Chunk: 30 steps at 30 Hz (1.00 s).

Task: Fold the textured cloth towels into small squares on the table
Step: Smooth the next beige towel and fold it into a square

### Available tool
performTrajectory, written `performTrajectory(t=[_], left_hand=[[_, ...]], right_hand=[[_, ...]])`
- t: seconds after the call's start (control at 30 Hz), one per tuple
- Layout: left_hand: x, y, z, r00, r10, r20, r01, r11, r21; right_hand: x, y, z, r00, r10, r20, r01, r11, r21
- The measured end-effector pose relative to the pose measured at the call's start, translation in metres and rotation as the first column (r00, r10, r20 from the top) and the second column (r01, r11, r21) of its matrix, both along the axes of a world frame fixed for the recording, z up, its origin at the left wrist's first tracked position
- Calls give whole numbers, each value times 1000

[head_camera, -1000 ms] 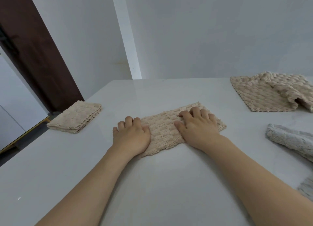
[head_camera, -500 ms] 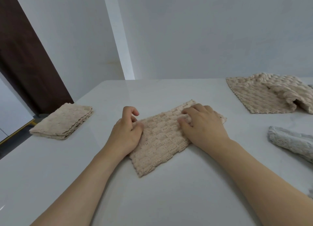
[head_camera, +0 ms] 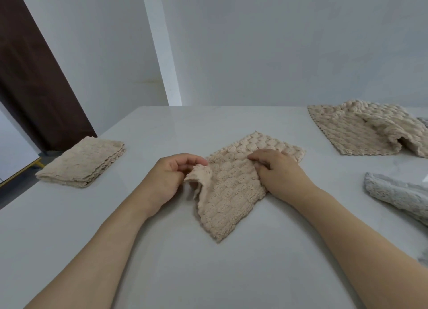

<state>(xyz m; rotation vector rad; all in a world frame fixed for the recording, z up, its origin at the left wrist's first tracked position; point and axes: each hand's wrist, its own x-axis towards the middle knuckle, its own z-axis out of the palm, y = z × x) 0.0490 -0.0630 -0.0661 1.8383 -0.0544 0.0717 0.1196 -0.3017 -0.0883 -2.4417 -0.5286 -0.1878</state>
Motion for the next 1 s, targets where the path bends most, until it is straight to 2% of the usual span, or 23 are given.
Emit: performTrajectory(t=[0.07,0.2,0.4,0.5,0.63,0.77,0.83,0.9,1.0], left_hand=[[1,1,-3,999,-45,30,45,999,-15],[3,3,-6,979,-24,201,0,993,118],[-6,-12,0,957,-67,281,14,983,183],[-12,-23,3,929,-81,361,-25,960,279],[-16,-27,9,907,-86,413,-34,961,274],[-19,-30,8,933,-78,352,27,989,147],[-19,-33,5,943,-72,326,27,990,139],[-17,-32,5,961,-76,266,51,994,100],[-13,-25,7,992,-103,71,103,995,-4]], right_hand=[[1,0,-1,1000,0,-18,-1,1000,-12],[1,1,2,1000,2,-28,-1,999,43],[-6,-2,10,987,-86,-139,127,936,328],[-7,-3,15,976,-143,-162,191,920,342],[-6,-2,14,976,-170,-138,205,929,307],[-7,-3,14,986,-119,-117,140,972,191],[-6,-2,13,988,-99,-115,117,981,158],[-7,-1,14,984,-90,-155,120,973,199],[-9,0,14,979,-25,-201,77,964,254]])
